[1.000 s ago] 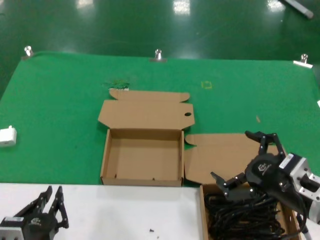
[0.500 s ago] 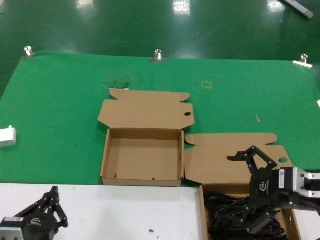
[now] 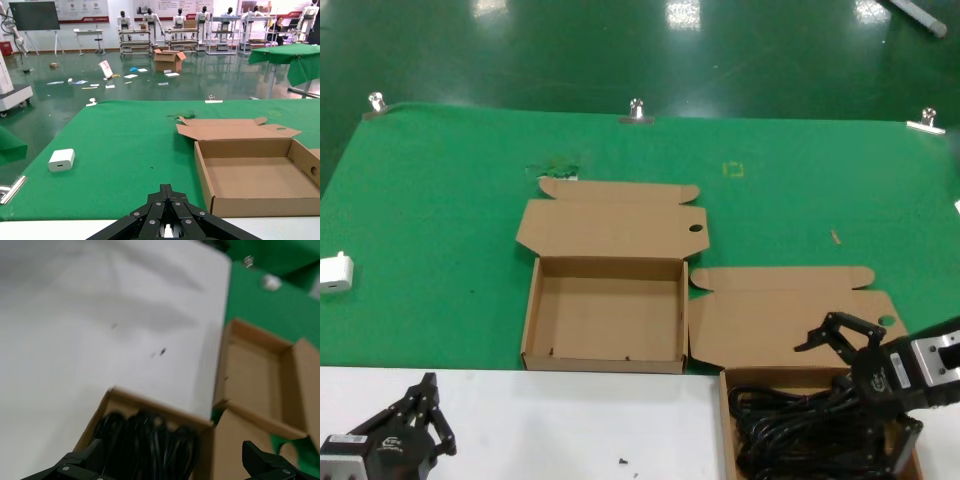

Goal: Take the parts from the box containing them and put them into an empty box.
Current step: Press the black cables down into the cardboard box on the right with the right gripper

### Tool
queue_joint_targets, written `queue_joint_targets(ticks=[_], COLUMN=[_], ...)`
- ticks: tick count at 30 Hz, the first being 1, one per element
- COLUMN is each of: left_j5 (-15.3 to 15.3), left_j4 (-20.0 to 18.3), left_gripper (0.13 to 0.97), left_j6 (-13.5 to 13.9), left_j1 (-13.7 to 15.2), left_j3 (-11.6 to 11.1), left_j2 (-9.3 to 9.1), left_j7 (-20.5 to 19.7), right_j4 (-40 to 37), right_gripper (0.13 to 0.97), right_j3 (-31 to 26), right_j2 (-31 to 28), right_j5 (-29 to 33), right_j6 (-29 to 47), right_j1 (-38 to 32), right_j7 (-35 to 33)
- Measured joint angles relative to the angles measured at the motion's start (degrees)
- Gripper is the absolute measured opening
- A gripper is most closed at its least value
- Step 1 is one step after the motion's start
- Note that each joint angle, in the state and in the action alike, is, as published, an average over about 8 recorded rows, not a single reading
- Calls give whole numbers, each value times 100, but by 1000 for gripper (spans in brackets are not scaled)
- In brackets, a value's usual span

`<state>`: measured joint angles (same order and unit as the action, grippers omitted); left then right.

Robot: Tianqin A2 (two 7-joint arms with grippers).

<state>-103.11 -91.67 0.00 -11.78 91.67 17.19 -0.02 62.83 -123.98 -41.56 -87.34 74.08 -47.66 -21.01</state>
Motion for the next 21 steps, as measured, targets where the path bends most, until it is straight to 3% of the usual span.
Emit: queue_joint_targets(ticks=[8,21], left_j5=[0,0], left_j4=[0,0], left_gripper=[139,139], left_j6=[0,0], left_j1=[0,-1], left_j3=[0,0], left_j2=[0,0], left_j7=[0,0], right_j4=[-1040,-2258], right_gripper=[966,966], right_j3=[-410,-759], right_j2=[408,999], right_j5=[596,1161], right_j6=[287,138], right_j1=[-668,-1143], right_j7=[-697,-1648])
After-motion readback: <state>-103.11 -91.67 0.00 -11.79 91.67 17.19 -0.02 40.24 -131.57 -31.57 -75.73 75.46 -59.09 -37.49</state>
